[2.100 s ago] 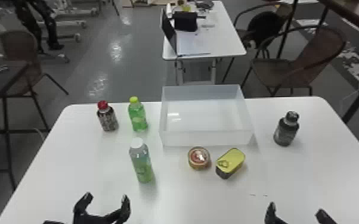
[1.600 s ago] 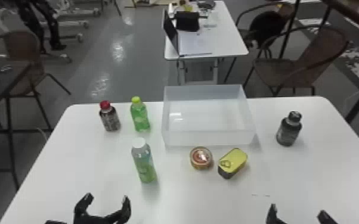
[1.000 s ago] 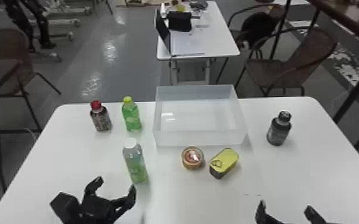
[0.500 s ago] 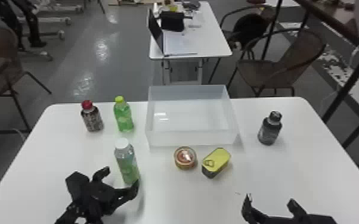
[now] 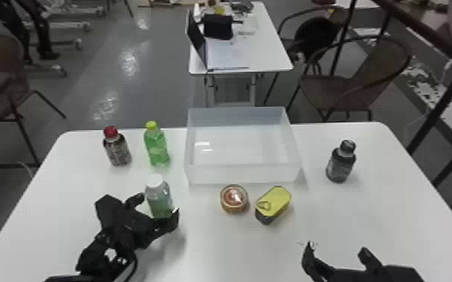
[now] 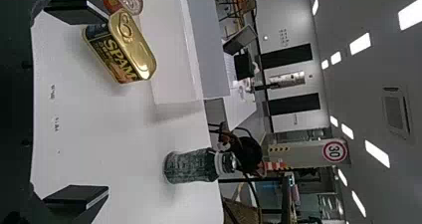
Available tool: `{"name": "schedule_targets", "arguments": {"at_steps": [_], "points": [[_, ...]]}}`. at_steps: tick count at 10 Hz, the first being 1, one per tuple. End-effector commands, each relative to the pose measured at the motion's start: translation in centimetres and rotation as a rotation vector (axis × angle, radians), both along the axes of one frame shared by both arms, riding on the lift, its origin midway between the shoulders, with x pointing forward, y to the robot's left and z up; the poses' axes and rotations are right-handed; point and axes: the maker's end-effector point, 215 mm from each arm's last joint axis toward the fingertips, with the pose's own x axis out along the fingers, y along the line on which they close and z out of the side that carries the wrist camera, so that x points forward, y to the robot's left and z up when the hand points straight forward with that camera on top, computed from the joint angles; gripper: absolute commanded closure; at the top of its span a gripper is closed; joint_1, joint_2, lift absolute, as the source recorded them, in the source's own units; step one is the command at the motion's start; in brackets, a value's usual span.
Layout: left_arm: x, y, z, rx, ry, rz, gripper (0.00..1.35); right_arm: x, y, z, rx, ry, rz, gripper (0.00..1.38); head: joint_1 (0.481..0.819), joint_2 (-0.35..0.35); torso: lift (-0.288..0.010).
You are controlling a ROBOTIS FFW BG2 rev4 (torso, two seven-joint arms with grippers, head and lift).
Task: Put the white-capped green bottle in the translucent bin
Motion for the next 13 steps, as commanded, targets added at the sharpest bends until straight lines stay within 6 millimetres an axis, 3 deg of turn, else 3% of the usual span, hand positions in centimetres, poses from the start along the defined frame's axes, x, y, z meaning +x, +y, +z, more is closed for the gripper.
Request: {"name": "schedule_targets", "arguments": {"at_steps": [1,2,3,4,7,9,10,13], "points": [[0.9,-0.2,0.4,0.003,-0.013,0.001,0.09,0.2,0.2,-0.1,0.004,-0.001,-0.001,0.08,0.695,0.025,-0.055],[1.2,-0.1,0.4,0.005,-0.013,0.004,0.14,0.2,0.3,0.0,0.003,-0.003,0.001,0.09,0.695,0.026,-0.055],[1.3,0.1,0.6,0.000,-0.024,0.010,0.44,0.2,0.3,0.0,0.005,-0.001,-0.001,0.08,0.695,0.026,-0.055],[1.2,0.4,0.5,-0.005,-0.025,0.027,0.85,0.1,0.3,-0.2,0.006,0.003,-0.001,0.09,0.695,0.027,-0.055],[1.2,-0.1,1.2,-0.011,-0.048,0.028,0.83,-0.1,0.2,-0.2,0.010,0.005,-0.003,0.09,0.695,0.034,-0.055],[1.5,-0.7,4.2,0.017,-0.088,0.030,0.83,-0.2,0.0,-0.3,0.008,0.007,-0.003,0.09,0.695,0.025,-0.055],[2.1,-1.7,7.2,0.039,-0.124,0.011,0.83,-0.3,0.0,-0.4,0.009,0.009,-0.003,0.09,0.695,0.021,-0.055],[4.9,-9.1,13.6,0.109,-0.166,-0.172,0.83,-0.1,0.1,-0.3,0.011,0.008,-0.003,0.09,0.695,-0.023,-0.055]]}}
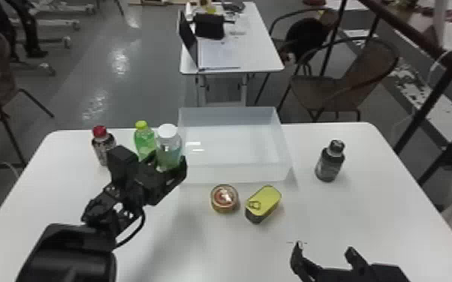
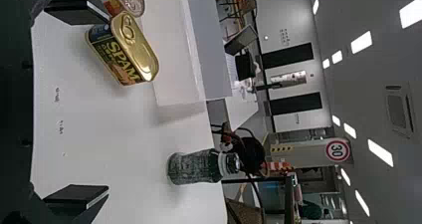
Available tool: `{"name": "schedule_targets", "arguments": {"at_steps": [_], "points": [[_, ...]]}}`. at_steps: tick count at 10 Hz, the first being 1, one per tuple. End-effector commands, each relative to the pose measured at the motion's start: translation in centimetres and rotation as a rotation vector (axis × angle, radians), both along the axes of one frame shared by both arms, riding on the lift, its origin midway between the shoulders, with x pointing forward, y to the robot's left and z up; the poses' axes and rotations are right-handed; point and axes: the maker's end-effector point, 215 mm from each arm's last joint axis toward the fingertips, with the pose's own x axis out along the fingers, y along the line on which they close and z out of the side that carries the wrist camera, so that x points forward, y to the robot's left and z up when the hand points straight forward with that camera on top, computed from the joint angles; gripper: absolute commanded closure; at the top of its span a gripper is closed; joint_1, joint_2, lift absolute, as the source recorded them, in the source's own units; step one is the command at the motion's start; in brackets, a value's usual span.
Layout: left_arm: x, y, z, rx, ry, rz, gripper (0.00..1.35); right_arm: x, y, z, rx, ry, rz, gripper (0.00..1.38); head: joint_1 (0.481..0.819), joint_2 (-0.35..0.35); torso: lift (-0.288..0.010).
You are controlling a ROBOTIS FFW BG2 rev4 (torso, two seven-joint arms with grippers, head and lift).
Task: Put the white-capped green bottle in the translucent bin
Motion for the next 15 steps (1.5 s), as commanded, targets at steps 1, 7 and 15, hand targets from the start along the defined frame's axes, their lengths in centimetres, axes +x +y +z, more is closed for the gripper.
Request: {"name": "schedule_targets", "arguments": {"at_steps": [1,7,15], "points": [[1.9,-4.3,2.6,0.065,-0.013,-0.107,0.83,0.4,0.2,-0.1,0.001,-0.001,0.004,0.09,0.695,-0.056,-0.055],[8.7,-10.7,-1.2,0.608,0.014,-0.391,0.82,2.5,2.6,-0.7,0.008,0.004,0.074,0.09,0.695,-0.150,-0.055],[12.0,-7.0,-1.6,1.068,-0.012,-0.355,0.24,3.3,3.9,-1.1,0.023,0.013,0.105,0.09,0.695,-0.078,-0.055]]}}
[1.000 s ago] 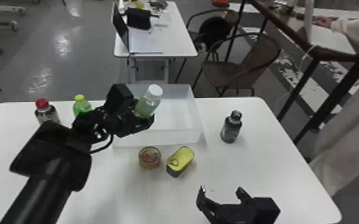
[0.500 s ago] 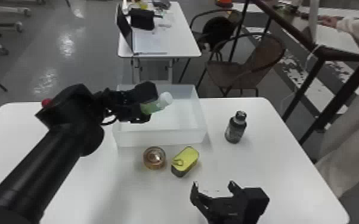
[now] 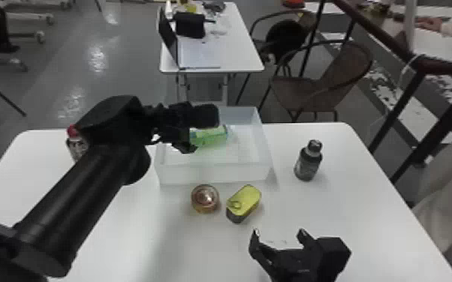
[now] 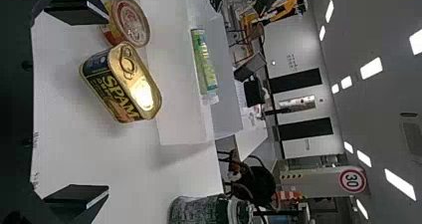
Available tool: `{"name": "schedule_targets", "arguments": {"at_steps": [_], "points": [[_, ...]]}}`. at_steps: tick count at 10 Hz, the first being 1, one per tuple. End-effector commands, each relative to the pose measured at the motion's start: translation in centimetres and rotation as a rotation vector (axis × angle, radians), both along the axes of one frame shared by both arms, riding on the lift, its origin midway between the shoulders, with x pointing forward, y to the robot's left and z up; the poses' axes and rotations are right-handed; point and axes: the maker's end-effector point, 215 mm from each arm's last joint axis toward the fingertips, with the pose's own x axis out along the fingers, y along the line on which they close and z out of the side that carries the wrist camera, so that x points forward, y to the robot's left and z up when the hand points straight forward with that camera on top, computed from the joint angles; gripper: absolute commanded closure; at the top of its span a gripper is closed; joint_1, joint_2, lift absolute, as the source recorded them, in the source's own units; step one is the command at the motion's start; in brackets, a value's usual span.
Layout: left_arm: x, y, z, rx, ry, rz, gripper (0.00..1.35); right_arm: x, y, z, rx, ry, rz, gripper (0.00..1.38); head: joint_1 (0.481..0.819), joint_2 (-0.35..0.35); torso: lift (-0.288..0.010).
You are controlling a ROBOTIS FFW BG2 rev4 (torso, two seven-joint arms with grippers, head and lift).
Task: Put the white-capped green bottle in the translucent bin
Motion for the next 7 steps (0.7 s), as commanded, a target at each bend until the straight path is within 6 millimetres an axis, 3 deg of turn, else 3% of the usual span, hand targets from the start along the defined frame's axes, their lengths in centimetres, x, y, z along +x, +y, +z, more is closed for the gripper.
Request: {"name": "schedule_targets", "arguments": {"at_steps": [1,3,7], "points": [[-0.9,0.5,0.3,-0.067,0.005,0.031,0.26,-0.4,-0.5,0.2,-0.006,-0.003,-0.007,0.09,0.695,-0.080,-0.055],[-4.5,3.1,-0.2,-0.295,0.040,0.133,0.26,-0.9,-1.6,0.7,-0.016,-0.009,-0.022,0.09,0.695,-0.083,-0.055],[-15.5,10.5,-1.7,-0.691,0.052,0.341,0.26,-2.1,-4.0,1.7,-0.057,-0.027,-0.057,0.09,0.695,-0.053,-0.055]]}}
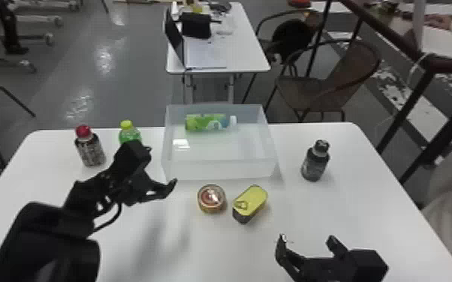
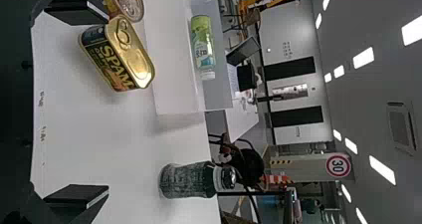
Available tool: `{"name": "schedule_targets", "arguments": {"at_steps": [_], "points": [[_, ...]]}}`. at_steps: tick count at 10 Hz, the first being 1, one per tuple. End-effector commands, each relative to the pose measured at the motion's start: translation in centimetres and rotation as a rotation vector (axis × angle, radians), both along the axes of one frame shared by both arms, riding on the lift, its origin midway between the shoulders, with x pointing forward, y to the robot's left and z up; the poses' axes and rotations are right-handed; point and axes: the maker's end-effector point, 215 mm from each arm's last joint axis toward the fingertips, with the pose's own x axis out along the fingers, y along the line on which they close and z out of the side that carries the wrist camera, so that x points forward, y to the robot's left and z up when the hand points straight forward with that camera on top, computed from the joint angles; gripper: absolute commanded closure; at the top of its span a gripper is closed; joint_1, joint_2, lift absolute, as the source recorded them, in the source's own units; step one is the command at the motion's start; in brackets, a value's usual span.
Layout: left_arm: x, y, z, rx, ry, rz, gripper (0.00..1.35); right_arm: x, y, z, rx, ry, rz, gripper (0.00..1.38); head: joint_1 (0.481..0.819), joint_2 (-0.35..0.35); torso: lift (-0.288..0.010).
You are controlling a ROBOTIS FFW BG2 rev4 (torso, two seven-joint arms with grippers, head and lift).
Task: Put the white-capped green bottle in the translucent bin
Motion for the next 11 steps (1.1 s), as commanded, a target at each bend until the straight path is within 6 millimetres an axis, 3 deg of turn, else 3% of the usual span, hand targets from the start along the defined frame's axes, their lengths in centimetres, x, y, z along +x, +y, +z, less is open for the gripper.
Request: {"name": "schedule_targets", "arguments": {"at_steps": [1,5,6,8,9,11], "points": [[-4.6,4.0,-1.6,-0.143,0.041,0.106,0.27,-0.4,-0.6,0.2,-0.016,-0.007,-0.007,0.09,0.695,-0.039,-0.055],[-13.5,13.7,-5.4,-0.348,0.044,0.336,0.27,-2.0,-1.6,0.0,-0.047,-0.009,-0.014,0.09,0.695,0.074,-0.055],[-15.4,15.6,-5.6,-0.395,-0.012,0.397,0.27,-2.6,-1.7,0.1,-0.047,-0.020,-0.020,0.09,0.695,0.092,-0.055],[-17.8,17.4,-6.9,-0.476,-0.056,0.512,0.27,-3.6,-2.0,0.0,-0.059,-0.027,-0.015,0.09,0.695,0.163,-0.055],[-18.1,18.1,-7.0,-0.490,-0.067,0.530,0.27,-3.9,-1.9,0.1,-0.063,-0.026,-0.009,0.09,0.695,0.183,-0.055],[-18.1,17.2,-7.0,-0.530,-0.081,0.548,0.29,-3.9,-1.9,0.0,-0.063,-0.024,-0.008,0.09,0.695,0.197,-0.055]]}}
